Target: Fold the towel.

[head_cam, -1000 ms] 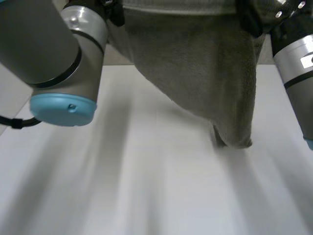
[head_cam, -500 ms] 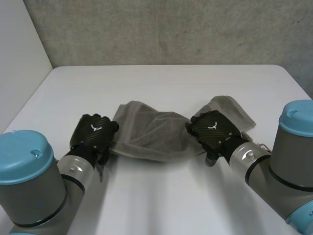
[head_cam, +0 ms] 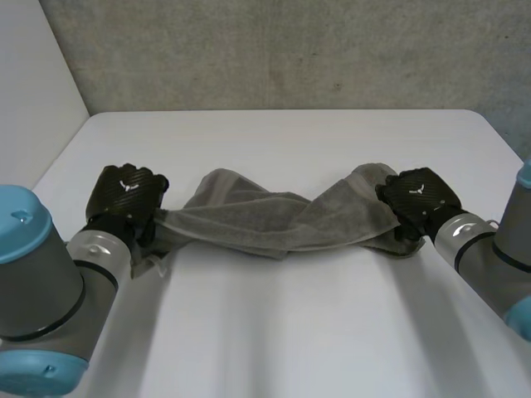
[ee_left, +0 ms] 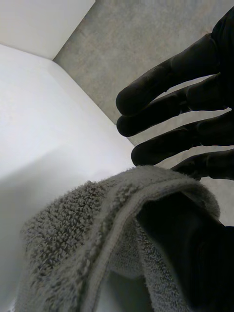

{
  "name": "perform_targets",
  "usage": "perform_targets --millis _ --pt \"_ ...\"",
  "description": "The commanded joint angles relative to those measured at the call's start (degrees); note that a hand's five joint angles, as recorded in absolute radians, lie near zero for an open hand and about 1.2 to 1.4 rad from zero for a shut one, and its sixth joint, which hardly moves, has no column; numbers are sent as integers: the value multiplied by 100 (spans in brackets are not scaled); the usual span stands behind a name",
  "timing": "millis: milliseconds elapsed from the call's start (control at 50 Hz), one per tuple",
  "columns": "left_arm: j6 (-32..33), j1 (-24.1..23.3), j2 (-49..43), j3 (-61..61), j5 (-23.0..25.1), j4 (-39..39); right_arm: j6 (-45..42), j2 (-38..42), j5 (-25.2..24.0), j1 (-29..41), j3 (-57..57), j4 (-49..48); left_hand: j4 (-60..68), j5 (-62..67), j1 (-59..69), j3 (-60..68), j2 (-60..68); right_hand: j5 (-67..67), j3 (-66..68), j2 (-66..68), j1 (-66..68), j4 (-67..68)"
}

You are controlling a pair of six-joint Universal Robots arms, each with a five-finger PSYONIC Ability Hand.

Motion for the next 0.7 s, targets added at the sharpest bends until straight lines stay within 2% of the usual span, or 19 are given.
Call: perform_targets --millis 20,80,120,140,180,200,240,260,280,360,400,540,580,620,640,680,700 --pt "-1 38 -55 115 25 -3 -108 721 -83 -7 -441 -28 -818 -1723 -244 -957 -825 148 -1 24 -71 67" --pt "-1 47 -73 115 25 -3 -99 976 -118 19 -643 -28 -834 -1740 -261 -974 -842 451 302 327 232 369" --pt "-9 47 -73 115 25 -3 -64 1151 -109 37 -827 -63 -951 -1857 -378 -1091 -959 1353 1204 1230 1134 1272" --pt "-9 47 -73 115 25 -3 -64 1152 -109 37 -828 -63 -952 -1857 -379 -1091 -960 1359 1210 1236 1140 1278" --pt "-9 55 -99 107 25 -3 -38 1230 -100 45 -976 -203 -1002 -1908 -429 -1142 -1010 2966 2817 2842 2746 2884" --pt "-9 55 -99 106 25 -3 -38 1231 -100 45 -977 -204 -1003 -1908 -430 -1142 -1010 2974 2825 2850 2755 2893" --pt "-1 64 -117 106 25 -3 -29 1222 -100 37 -995 -387 -1070 -1975 -496 -1209 -1077 5217 5068 5094 4998 5136" --pt "-1 64 -117 106 25 -3 -29 1222 -100 37 -995 -388 -1070 -1975 -497 -1209 -1077 5228 5079 5104 5009 5147" --pt "-1 64 -117 106 25 -3 -12 1161 -83 37 -995 -501 -1120 -2025 -547 -1259 -1127 5788 5640 5665 5569 5707" --pt "-1 82 -91 142 25 -3 243 607 -100 45 -1012 -626 -1120 -2026 -547 -1260 -1128 5794 5645 5670 5575 5712" --pt "-1 117 -47 229 25 -3 663 82 -127 11 -1021 -617 -1087 -1992 -514 -1226 -1094 5794 5645 5670 5575 5712" --pt "-1 152 296 379 8 -91 1298 -589 -285 -25 -1197 -300 -952 -1857 -379 -1091 -960 5794 5645 5670 5575 5712" --pt "-1 143 410 396 8 -100 1333 -808 -311 -34 -1214 -72 -919 -1824 -345 -1058 -926 5794 5645 5670 5575 5712" --pt "-1 143 699 362 8 -161 1333 -1412 -329 -60 -1293 566 -785 -1690 -212 -924 -792 5794 5645 5670 5575 5712" --pt "-1 143 700 361 8 -161 1333 -1415 -329 -60 -1293 570 -784 -1689 -211 -923 -791 5794 5645 5670 5575 5712" --pt "-9 143 1173 352 16 -336 1298 -2027 -346 -104 -1547 1357 -751 -1656 -177 -890 -758 5794 5645 5670 5575 5712" --pt "-9 143 1175 353 16 -337 1298 -2030 -346 -104 -1548 1361 -750 -1656 -177 -890 -758 5794 5645 5670 5575 5712"
